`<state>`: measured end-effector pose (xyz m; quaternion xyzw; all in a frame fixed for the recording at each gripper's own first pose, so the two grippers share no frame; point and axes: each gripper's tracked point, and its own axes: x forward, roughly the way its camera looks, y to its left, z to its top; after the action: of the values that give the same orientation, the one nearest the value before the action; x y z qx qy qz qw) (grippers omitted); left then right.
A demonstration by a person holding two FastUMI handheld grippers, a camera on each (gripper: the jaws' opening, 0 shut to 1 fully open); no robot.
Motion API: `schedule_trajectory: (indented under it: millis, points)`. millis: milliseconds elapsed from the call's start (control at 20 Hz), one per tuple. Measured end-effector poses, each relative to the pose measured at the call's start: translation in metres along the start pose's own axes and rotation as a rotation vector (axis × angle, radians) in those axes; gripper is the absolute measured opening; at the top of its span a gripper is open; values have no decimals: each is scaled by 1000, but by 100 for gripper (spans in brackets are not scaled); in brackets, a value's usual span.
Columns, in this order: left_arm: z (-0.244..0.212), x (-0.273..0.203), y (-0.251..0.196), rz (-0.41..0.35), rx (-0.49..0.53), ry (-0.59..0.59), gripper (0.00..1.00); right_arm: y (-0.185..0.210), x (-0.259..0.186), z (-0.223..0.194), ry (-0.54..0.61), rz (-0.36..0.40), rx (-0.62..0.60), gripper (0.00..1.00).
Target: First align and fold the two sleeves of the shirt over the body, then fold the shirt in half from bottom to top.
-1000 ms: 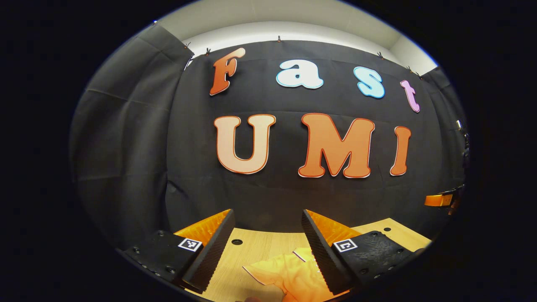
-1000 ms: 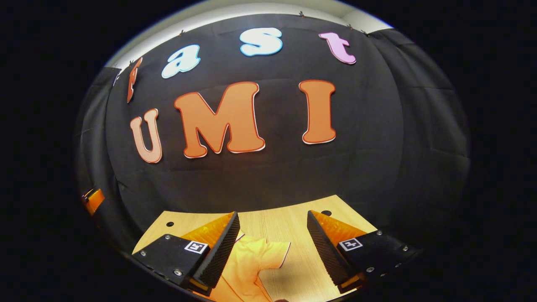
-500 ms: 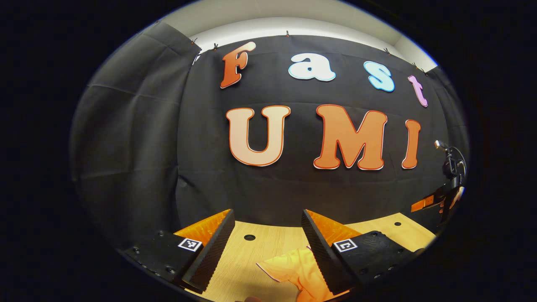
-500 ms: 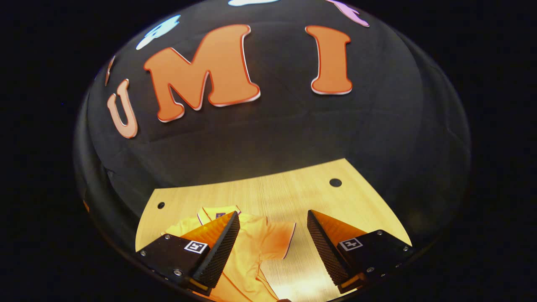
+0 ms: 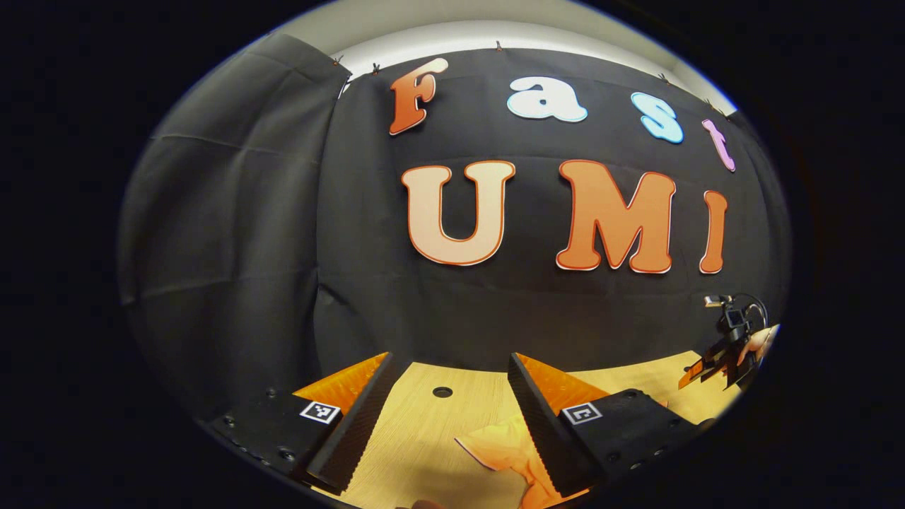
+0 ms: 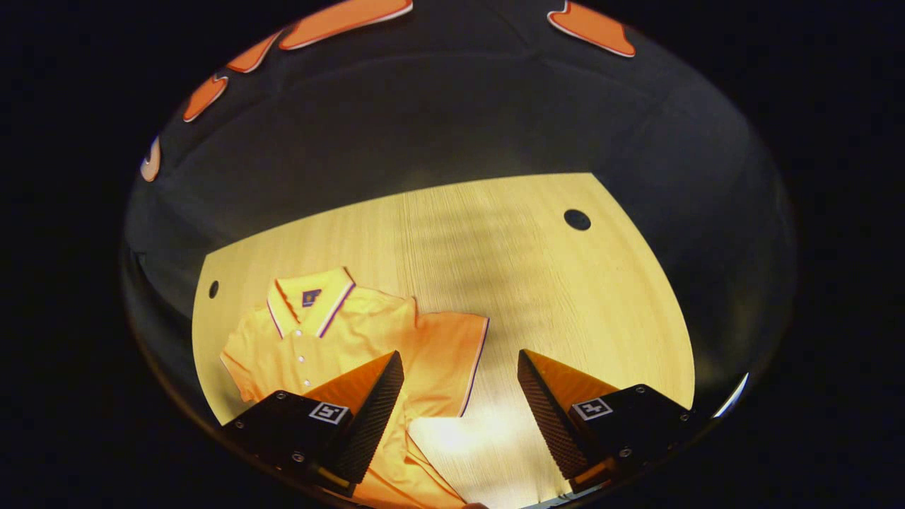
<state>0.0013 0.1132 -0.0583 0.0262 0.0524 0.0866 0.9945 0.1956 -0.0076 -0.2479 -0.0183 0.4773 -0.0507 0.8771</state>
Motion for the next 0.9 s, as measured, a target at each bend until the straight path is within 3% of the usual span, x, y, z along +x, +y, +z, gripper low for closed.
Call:
schedule_trajectory:
  millis: [400, 900]
  points:
    - [-20, 11, 18, 31, 6, 43, 98, -7, 72, -35, 191, -47, 47, 99]
    - [-32, 15, 29, 49, 0, 76, 98, -18, 90, -58, 257, -66, 109, 90]
